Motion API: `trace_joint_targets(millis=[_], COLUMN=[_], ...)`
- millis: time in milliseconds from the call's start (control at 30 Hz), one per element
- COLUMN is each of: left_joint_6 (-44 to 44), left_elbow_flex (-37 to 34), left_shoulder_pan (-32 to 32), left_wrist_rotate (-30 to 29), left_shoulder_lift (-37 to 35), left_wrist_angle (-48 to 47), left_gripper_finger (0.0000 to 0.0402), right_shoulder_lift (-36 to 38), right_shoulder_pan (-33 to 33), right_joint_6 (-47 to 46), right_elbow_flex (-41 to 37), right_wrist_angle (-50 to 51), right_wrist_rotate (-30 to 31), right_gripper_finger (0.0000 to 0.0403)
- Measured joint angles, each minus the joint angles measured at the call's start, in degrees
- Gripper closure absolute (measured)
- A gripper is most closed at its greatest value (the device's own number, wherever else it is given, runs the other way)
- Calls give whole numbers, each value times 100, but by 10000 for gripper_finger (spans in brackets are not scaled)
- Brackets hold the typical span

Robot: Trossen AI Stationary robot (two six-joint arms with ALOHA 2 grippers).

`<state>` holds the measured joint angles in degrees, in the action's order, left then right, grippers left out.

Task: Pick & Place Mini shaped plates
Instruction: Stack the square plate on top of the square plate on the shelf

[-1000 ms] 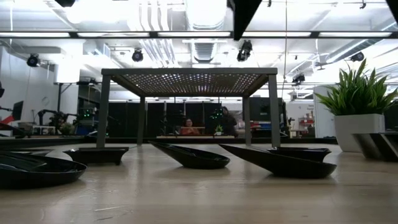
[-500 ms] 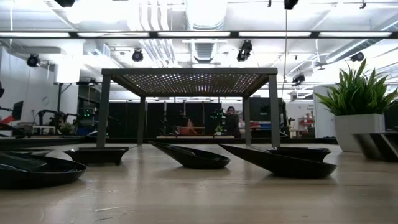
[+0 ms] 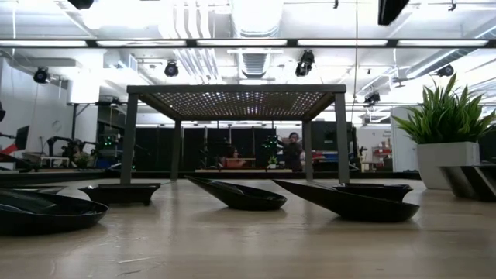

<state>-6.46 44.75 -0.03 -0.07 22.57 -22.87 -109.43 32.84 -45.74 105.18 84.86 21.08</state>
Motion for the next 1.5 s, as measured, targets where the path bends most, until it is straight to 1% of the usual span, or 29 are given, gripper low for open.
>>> trace_joint_targets(millis=[100,267,600,800,900,1000,1167,1300,1500], left_joint_6=[0,0,0,0,0,0,0,0,0], left_elbow_flex=[0,2,2,1,2,0,1,0,2], left_shoulder_pan=[0,0,0,0,0,0,0,0,0], left_wrist_rotate=[0,-1,1,1,0,1,0,-1,-1], left_shoulder_lift=[0,0,0,-1,-2,0,-1,0,-1], left_wrist_angle=[2,11,11,11,11,11,10,9,9], left_gripper_finger=[401,401,401,401,401,401,401,401,401], right_shoulder_lift=[-2,-18,-15,-48,-55,-56,-59,-63,-63], right_shoulder_pan=[26,14,16,59,56,52,51,35,37], right_joint_6=[-189,-321,-615,-619,-618,-608,-565,-535,-531], right_elbow_flex=[-184,-556,-911,-1167,-1394,-1656,-2045,-2300,-2584], right_wrist_angle=[-170,-739,-1664,-1958,-2137,-2375,-2979,-3276,-3836], right_wrist_rotate=[2,7,-12,-9,-8,5,317,308,302], right_gripper_finger=[346,346,346,346,334,309,276,272,283])
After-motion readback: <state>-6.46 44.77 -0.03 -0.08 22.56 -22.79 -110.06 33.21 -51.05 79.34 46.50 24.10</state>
